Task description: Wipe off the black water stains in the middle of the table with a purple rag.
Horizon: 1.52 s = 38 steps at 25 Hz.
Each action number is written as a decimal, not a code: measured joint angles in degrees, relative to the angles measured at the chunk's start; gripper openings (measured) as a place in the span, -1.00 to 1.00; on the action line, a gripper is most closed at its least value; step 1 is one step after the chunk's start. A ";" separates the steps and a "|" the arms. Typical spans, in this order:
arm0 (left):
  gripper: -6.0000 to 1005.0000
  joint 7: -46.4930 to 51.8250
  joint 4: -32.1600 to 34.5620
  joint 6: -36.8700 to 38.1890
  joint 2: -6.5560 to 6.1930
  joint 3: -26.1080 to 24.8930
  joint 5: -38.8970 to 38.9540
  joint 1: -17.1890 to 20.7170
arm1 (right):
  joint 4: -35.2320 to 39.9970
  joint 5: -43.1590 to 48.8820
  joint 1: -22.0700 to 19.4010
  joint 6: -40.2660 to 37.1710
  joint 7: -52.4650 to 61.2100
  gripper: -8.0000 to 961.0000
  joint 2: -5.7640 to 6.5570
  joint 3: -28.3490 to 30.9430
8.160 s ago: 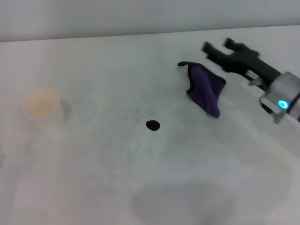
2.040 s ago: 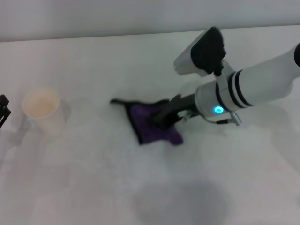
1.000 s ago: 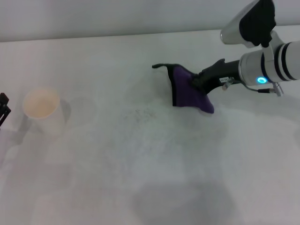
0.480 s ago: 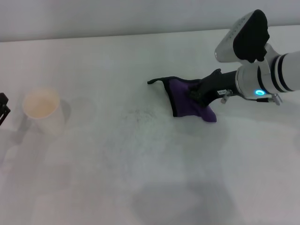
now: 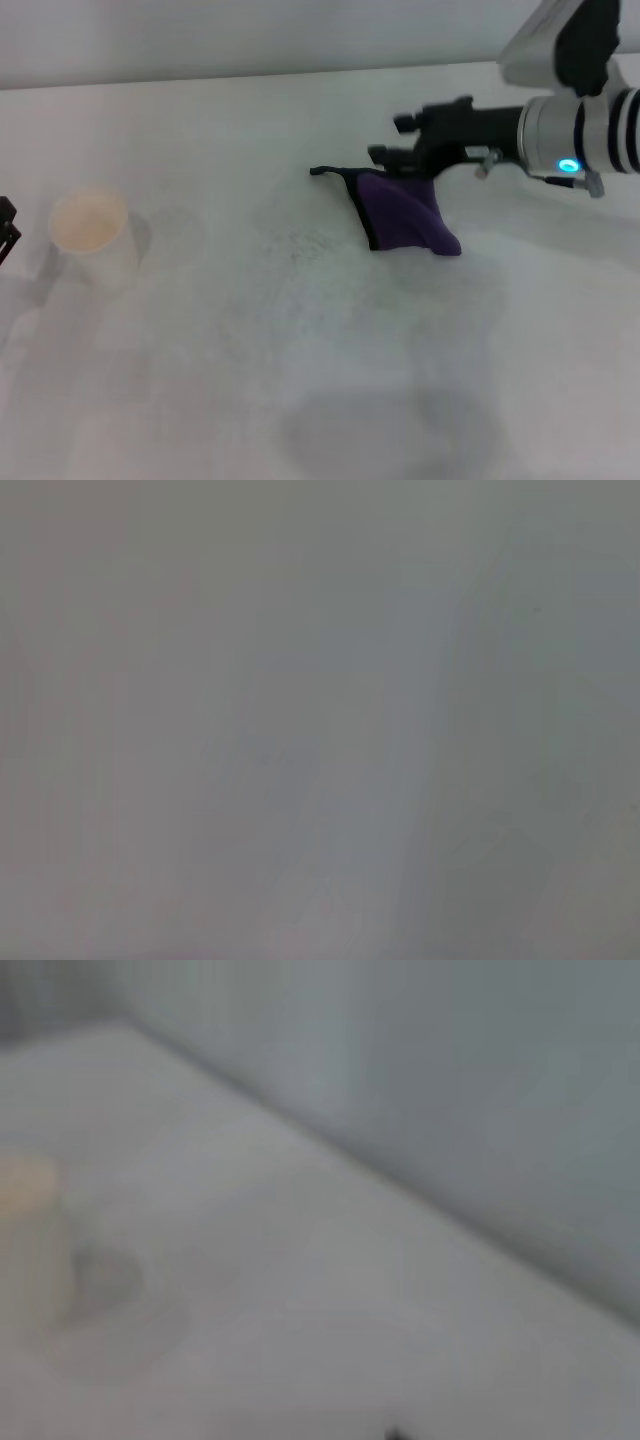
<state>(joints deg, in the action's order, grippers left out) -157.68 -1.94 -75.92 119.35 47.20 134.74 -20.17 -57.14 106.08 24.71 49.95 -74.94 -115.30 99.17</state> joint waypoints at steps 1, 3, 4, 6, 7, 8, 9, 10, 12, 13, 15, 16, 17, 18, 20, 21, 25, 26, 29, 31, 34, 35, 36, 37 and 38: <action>0.77 0.00 0.01 0.01 0.00 0.00 0.00 0.00 | 0.66 -3.37 -0.12 -0.07 -2.55 -0.15 -0.02 0.59; 0.77 0.00 0.01 0.04 0.00 0.00 0.00 -0.02 | 2.86 -10.29 -0.21 -0.31 -6.78 0.06 -0.03 2.24; 0.77 0.00 0.02 0.04 0.00 0.00 0.00 -0.05 | 4.65 -14.75 -0.21 -0.32 -9.13 0.16 -0.03 3.61; 0.77 0.00 0.01 0.05 0.00 -0.01 0.00 -0.05 | 8.81 -24.13 -0.35 0.44 -14.62 0.36 -0.03 6.42; 0.77 0.00 0.01 0.04 0.01 0.00 0.00 -0.03 | 11.39 -29.46 -0.55 1.92 -18.77 0.42 -0.01 7.80; 0.77 0.00 0.01 0.05 0.00 -0.01 0.00 0.02 | 13.95 -34.47 -0.84 3.42 -22.64 0.48 -0.02 8.95; 0.77 0.00 0.01 0.12 0.00 -0.03 0.02 0.07 | 16.49 -39.52 -1.13 5.26 -27.43 0.54 -0.03 9.85; 0.77 0.00 0.01 0.16 0.00 -0.04 0.02 0.10 | 19.81 -45.75 -1.40 7.52 -32.84 0.60 -0.03 10.78; 0.77 0.00 0.01 0.20 0.00 -0.07 0.03 0.18 | 27.62 -59.42 -2.10 12.87 -45.32 0.72 -0.11 11.58; 0.77 0.00 0.01 0.18 0.00 -0.08 0.03 0.22 | 29.88 -63.23 -2.32 14.41 -48.99 0.72 -0.13 11.65; 0.77 0.00 0.01 0.12 0.00 -0.09 0.03 0.29 | 34.10 -70.22 -2.98 16.77 -57.89 0.71 -0.32 11.41; 0.77 0.00 0.01 0.10 0.00 -0.09 0.05 0.30 | 35.92 -72.57 -3.31 17.18 -62.77 0.71 -0.49 11.23; 0.77 0.03 0.01 0.10 0.00 -0.11 0.07 0.30 | 37.66 -73.75 -3.57 16.89 -67.60 0.71 -0.63 11.08; 0.77 0.11 -0.01 0.10 0.00 -0.17 0.15 0.32 | 38.82 -74.19 -3.70 16.37 -70.50 0.71 -0.70 11.08; 0.77 0.29 -0.10 0.10 0.06 -0.28 0.29 0.39 | 42.17 -75.01 -3.68 13.76 -76.29 0.71 -0.85 11.25; 0.77 0.29 -0.10 0.10 0.06 -0.28 0.29 0.39 | 43.94 -75.62 -3.58 12.06 -77.97 0.71 -0.90 11.30; 0.77 0.41 -0.26 0.08 0.16 -0.36 0.51 0.62 | 46.28 -76.71 -3.70 8.86 -78.36 0.70 -0.90 11.22; 0.77 0.41 -0.27 0.07 0.17 -0.36 0.51 0.64 | 46.56 -76.71 -3.87 8.64 -78.26 0.70 -0.90 11.21; 0.77 0.37 -0.28 0.07 0.18 -0.36 0.53 0.67 | 46.96 -76.71 -4.28 8.57 -78.02 0.70 -0.90 11.17; 0.77 0.33 -0.25 0.07 0.24 -0.36 0.53 0.67 | 47.24 -76.71 -4.45 8.57 -77.96 0.70 -0.90 11.07; 0.77 0.35 -0.28 0.07 0.26 -0.36 0.53 0.66 | 47.49 -76.65 -4.48 8.57 -77.90 0.70 -0.90 10.93; 0.77 0.39 -0.37 0.07 0.27 -0.36 0.53 0.68 | 47.50 -76.58 -4.48 8.59 -77.88 0.70 -0.90 10.92; 0.77 0.39 -0.37 0.07 0.27 -0.36 0.53 0.68 | 47.51 -76.56 -4.49 8.63 -77.87 0.70 -0.90 10.92; 0.77 0.41 -0.40 0.07 0.27 -0.36 0.53 0.75 | 47.52 -76.55 -4.49 8.70 -77.84 0.70 -0.90 10.92; 0.77 0.43 -0.42 0.06 0.27 -0.36 0.53 0.86 | 47.54 -76.55 -4.49 8.77 -77.82 0.70 -0.90 10.92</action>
<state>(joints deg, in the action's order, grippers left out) -157.24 -2.36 -75.86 119.62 46.84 135.27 -19.31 -9.60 29.53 20.21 58.72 -152.76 -116.19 110.09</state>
